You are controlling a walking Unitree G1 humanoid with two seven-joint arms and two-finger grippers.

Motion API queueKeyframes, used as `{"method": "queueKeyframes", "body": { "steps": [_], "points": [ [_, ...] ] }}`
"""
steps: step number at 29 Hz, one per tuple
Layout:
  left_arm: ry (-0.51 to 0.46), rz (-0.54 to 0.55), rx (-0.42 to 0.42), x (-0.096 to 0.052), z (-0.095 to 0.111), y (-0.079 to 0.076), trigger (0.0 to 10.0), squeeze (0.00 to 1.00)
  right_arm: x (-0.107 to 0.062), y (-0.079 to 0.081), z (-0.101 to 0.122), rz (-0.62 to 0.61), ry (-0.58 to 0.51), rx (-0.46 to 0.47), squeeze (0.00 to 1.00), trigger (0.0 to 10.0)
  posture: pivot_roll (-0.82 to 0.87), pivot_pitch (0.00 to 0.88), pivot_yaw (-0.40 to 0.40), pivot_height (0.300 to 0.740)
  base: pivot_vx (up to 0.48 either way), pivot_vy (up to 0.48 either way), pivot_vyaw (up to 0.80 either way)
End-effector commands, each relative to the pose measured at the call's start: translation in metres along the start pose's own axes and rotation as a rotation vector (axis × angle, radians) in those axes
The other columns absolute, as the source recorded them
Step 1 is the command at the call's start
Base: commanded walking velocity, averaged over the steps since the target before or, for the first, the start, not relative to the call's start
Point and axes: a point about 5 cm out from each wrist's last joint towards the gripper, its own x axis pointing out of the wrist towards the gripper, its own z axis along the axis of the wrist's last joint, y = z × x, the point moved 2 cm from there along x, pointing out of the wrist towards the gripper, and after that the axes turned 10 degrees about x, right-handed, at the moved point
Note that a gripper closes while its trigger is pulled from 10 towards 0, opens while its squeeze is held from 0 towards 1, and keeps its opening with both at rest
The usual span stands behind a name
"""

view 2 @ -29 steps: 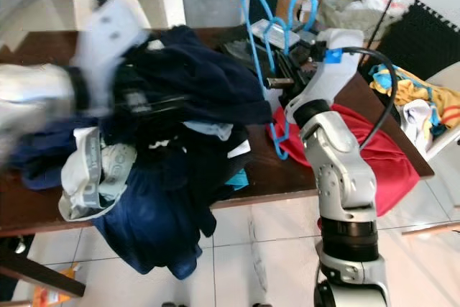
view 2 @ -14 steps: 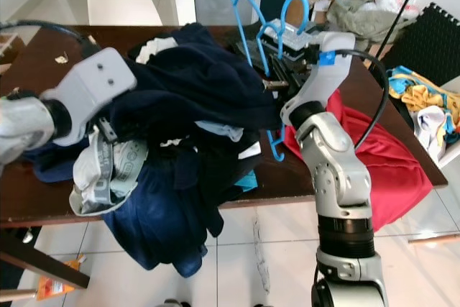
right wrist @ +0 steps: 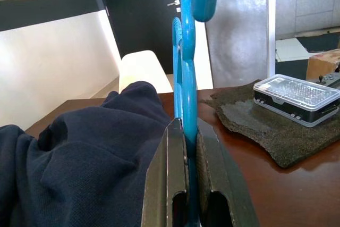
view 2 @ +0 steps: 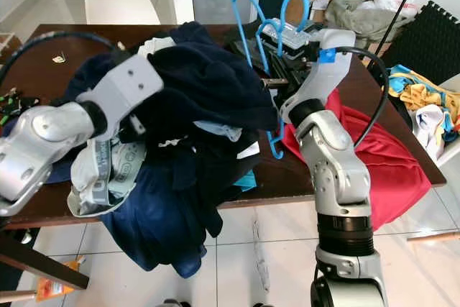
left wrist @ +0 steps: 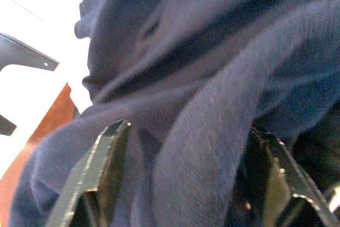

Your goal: Hang hanger

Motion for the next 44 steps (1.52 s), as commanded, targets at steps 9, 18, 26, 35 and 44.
{"method": "queueKeyframes", "body": {
  "steps": [9,18,26,35,44],
  "points": [
    [-0.038,0.027,0.042,0.004,0.010,0.000,0.0,0.00,-0.002,-0.002,0.003,-0.006,-0.022,-0.001,0.00,10.0,0.14,0.177,-0.013,0.740,0.000,0.000,0.00],
    [0.024,0.062,0.098,0.000,0.005,0.006,0.0,0.00,-0.002,-0.002,0.003,-0.009,-0.024,-0.002,0.00,10.0,0.15,0.177,-0.012,0.740,0.000,0.000,0.00],
    [0.038,0.089,0.086,-0.002,0.001,0.012,0.0,0.00,-0.002,-0.002,0.003,-0.008,-0.025,-0.001,0.00,10.0,0.15,0.176,-0.013,0.740,0.000,0.000,0.00],
    [-0.435,0.420,-0.501,-0.009,0.063,0.078,10.0,0.00,0.001,0.002,0.002,0.021,-0.025,0.022,0.00,10.0,0.11,0.139,-0.020,0.740,0.000,0.000,0.00],
    [-0.533,0.415,-0.566,0.004,0.085,0.060,10.0,0.00,0.000,0.009,0.007,0.053,-0.063,0.084,0.00,10.0,0.09,0.123,-0.007,0.740,0.000,-0.180,0.00]
  ]
}}
